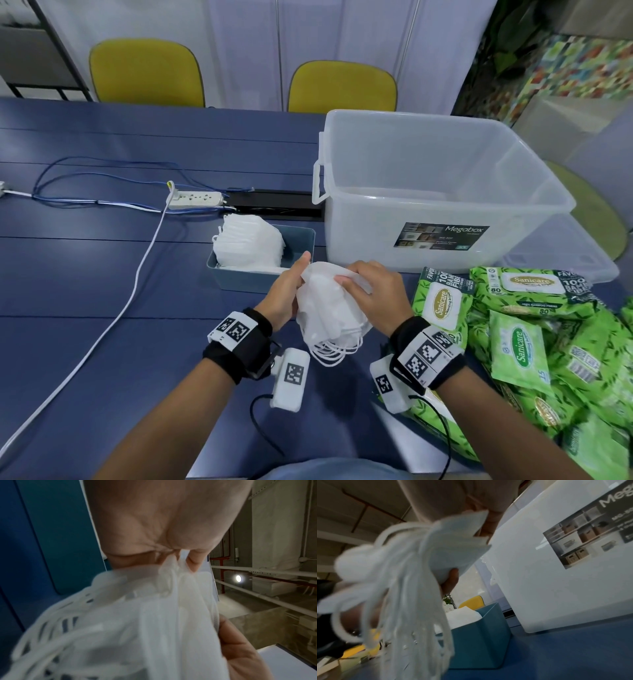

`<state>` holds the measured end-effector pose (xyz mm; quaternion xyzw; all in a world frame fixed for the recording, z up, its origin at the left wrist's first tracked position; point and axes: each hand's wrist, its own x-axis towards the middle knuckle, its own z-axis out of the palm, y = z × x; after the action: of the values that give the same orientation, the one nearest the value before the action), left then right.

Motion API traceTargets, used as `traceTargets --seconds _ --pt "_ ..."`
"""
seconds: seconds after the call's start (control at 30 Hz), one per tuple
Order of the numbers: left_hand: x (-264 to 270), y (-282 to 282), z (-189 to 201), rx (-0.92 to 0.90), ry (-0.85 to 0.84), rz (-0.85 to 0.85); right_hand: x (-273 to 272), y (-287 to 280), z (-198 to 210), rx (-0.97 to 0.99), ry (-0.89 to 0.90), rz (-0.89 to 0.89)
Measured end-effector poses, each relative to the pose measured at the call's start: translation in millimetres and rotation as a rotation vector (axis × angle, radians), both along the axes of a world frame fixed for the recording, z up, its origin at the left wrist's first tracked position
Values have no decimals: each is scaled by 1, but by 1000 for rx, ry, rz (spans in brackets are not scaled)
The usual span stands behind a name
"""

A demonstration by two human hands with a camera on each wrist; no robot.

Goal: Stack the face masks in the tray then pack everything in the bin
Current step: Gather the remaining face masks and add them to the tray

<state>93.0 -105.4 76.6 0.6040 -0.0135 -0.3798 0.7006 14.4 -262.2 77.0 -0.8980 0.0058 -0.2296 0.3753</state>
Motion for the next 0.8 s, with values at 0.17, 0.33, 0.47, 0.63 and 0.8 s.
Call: traceTargets --seconds 0.17,0.33,0.47,0.63,0.8 --pt "-1 1 2 -70 5 -21 5 2 -3 -110 -125 6" --pt "-1 1 -7 -74 -117 -40 0 1 -7 -161 -146 13" --pt "0 -1 -10 -43 -174 102 -7 -2 -11 -75 -125 29" --pt "2 -3 -7 -27 -217 258 -15 -15 -17 41 -86 -24" --pt "3 -4 -3 56 -384 267 -25 -21 -5 226 14 83"
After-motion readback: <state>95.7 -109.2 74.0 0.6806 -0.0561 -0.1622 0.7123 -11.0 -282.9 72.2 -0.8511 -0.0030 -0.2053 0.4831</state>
